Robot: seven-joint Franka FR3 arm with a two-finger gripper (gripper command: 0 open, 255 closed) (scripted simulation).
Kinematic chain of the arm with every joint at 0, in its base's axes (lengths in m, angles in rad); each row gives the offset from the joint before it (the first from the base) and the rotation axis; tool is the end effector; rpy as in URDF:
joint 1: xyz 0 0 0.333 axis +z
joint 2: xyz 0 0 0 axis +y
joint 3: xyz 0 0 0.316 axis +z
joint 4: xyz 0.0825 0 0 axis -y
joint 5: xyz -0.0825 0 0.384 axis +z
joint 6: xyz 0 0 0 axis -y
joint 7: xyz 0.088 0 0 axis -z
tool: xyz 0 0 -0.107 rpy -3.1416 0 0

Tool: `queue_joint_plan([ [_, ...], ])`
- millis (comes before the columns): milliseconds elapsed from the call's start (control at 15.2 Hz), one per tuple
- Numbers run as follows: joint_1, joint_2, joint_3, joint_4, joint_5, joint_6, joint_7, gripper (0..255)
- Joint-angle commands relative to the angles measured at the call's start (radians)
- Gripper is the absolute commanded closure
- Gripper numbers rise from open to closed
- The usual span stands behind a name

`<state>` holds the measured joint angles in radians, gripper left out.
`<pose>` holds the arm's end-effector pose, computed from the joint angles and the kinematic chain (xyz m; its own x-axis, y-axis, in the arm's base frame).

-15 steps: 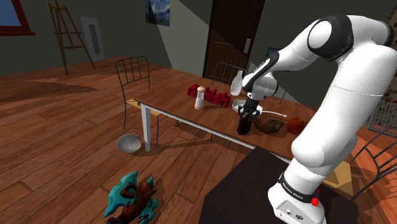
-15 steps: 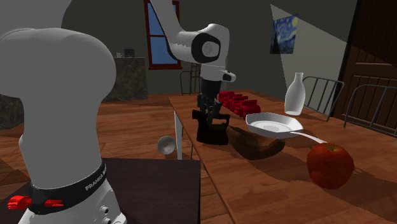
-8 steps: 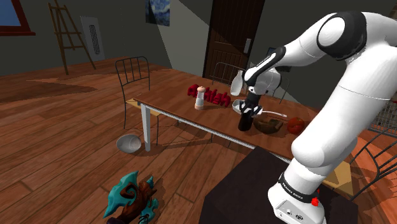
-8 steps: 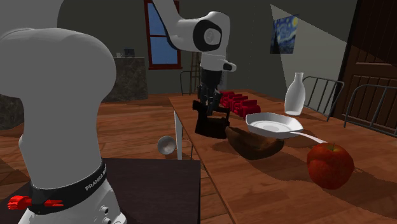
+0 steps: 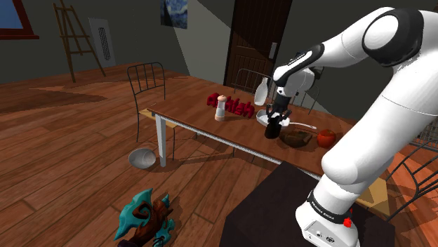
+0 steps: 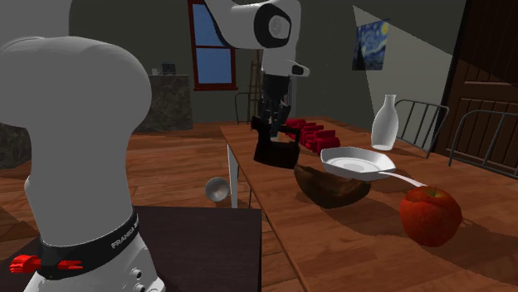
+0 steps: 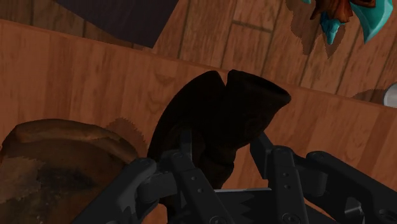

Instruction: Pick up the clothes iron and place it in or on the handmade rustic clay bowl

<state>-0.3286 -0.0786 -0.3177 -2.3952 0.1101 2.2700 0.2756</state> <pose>0.3838 -0.2858 0.3419 0.5469 -0.8332 -0.0815 -0.8367 -0.5409 -0.0858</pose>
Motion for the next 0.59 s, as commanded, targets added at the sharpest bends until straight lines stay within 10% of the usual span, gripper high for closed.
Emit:
queue_joint_plan([
  [0, -0.001, -0.020, 0.001, 0.010, -0.010, -0.027, 0.009, 255],
  [528, -0.005, -0.082, 0.007, 0.062, -0.039, -0.137, 0.039, 255],
])
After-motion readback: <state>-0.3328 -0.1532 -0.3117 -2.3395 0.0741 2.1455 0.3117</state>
